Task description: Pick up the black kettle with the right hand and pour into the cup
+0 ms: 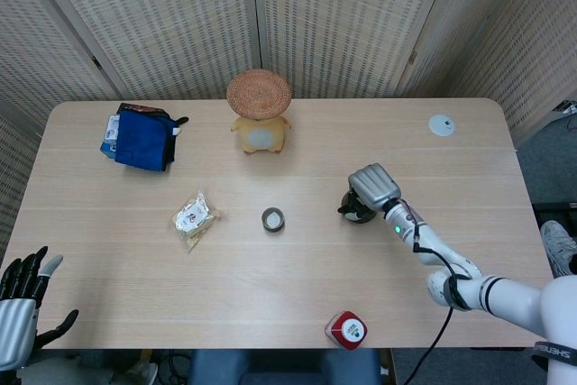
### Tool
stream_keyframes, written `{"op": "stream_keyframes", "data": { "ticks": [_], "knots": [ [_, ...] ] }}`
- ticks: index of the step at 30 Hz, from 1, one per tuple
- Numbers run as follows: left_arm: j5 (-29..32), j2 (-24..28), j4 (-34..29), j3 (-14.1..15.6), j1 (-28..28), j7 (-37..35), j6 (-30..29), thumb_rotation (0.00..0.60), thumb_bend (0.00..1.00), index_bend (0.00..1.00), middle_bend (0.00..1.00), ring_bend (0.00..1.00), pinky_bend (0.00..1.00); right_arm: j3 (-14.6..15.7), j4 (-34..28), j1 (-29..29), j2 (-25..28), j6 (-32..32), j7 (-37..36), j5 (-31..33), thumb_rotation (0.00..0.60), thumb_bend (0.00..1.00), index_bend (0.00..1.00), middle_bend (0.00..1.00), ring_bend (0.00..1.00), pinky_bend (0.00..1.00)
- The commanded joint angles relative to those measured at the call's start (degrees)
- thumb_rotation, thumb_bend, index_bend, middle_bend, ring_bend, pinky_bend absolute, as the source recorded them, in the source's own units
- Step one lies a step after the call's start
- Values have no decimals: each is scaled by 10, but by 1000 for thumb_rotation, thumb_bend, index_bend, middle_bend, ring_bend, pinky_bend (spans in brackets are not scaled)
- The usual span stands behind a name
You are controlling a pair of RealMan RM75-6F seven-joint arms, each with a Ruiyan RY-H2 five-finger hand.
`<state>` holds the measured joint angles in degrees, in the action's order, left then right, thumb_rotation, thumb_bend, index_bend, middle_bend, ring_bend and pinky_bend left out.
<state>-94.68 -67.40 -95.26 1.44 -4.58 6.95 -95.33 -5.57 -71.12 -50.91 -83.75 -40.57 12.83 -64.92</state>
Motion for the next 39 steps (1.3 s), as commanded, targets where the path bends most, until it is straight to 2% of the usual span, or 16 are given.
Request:
{"op": "stream_keyframes", "data": {
  "ticks": [1,27,33,39],
  "knots": [
    [-1,0,0,0,0,-1,0,600,222,116,0,0,0,2,4,1,-4,0,6,1,418,0,957,934,911,472],
    [-2,-1,3,2,1,-2,-1,600,222,116,0,0,0,9,34,13,-29,3,39,4,416,0,952,919,867,472],
    [-1,-1,3,1,0,-3,-2,600,222,116,0,0,0,7,33,13,-31,8,50,14,416,0,848,837,767,448],
    [-1,0,3,1,-1,-4,-4,600,222,116,0,0,0,-1,21,13,-23,6,50,22,418,0,694,698,632,429]
  ]
}}
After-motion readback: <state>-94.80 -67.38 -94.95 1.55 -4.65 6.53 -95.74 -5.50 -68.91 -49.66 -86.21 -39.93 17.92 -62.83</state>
